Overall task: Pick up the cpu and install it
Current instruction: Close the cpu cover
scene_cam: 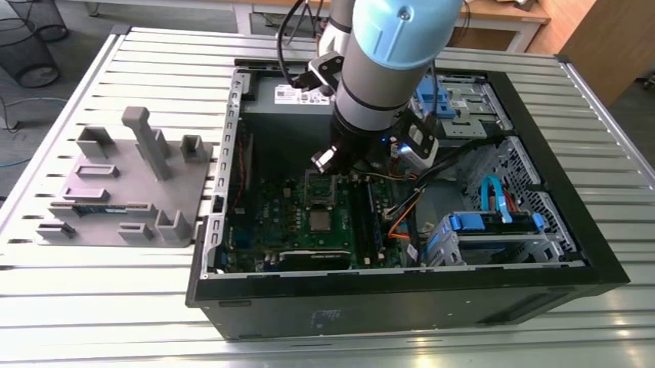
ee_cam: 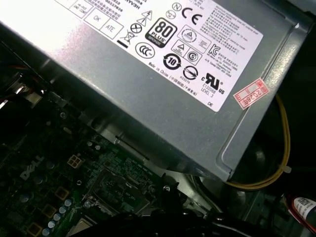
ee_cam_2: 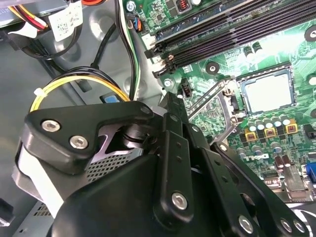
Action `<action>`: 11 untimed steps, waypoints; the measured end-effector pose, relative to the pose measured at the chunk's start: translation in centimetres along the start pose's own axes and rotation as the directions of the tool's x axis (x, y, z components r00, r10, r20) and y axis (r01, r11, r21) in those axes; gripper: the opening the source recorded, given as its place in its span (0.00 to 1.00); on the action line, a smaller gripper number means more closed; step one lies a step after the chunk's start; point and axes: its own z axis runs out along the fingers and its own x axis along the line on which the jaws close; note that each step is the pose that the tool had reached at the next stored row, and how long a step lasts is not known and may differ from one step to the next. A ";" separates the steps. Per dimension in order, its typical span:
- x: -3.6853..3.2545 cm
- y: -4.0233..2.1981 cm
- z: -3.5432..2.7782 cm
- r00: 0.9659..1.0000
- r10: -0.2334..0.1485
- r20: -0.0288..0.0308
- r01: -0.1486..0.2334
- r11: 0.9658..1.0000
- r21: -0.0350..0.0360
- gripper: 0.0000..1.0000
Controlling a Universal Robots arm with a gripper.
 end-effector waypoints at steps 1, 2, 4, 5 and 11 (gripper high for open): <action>0.01 0.01 -0.01 1.000 0.000 -0.002 0.000 1.000 0.002 0.11; 0.02 0.01 -0.02 1.000 0.000 -0.003 0.000 1.000 0.004 0.11; 0.02 0.01 -0.04 1.000 -0.001 -0.004 0.001 1.000 0.004 0.11; 0.02 0.02 -0.09 1.000 -0.001 -0.004 0.001 1.000 0.004 0.11; -0.01 0.07 -0.38 1.000 -0.005 -0.004 0.005 1.000 0.004 0.11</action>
